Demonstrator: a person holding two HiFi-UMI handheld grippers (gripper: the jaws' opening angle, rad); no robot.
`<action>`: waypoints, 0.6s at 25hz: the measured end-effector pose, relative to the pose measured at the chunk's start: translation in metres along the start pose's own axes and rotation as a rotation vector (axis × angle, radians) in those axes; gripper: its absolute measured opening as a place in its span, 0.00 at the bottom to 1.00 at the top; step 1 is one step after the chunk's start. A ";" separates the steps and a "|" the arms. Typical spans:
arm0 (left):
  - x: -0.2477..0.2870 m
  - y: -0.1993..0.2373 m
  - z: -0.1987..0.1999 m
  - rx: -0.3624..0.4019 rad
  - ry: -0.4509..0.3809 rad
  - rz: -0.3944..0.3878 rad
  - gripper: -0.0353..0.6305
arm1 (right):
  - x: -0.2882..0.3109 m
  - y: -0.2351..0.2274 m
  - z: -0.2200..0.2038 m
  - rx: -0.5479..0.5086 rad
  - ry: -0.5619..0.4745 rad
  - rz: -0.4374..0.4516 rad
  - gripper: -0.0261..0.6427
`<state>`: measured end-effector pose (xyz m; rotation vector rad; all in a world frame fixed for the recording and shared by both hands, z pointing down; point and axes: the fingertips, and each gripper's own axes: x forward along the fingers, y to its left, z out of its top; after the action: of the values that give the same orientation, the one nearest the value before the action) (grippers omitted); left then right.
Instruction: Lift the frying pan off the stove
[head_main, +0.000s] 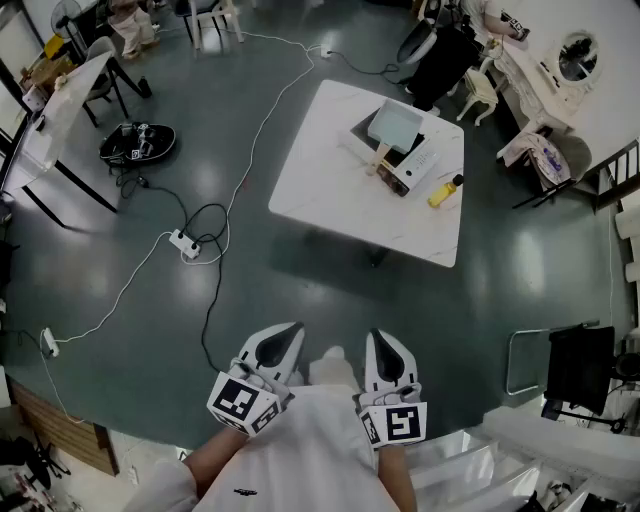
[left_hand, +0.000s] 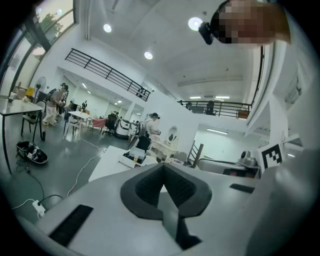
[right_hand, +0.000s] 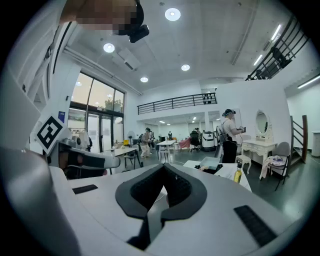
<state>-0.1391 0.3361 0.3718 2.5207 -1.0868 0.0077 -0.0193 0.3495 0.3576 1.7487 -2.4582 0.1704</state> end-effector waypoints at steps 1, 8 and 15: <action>-0.003 -0.001 0.000 0.003 -0.001 0.003 0.06 | -0.003 0.002 -0.002 0.002 0.003 0.001 0.04; -0.004 -0.014 -0.005 0.017 0.040 0.021 0.06 | -0.016 -0.007 -0.006 0.015 0.022 0.018 0.04; 0.022 -0.042 -0.009 0.012 0.036 0.036 0.06 | -0.026 -0.041 -0.005 0.046 -0.012 0.039 0.04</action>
<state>-0.0927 0.3498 0.3693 2.5020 -1.1212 0.0692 0.0279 0.3615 0.3588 1.7250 -2.5173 0.2228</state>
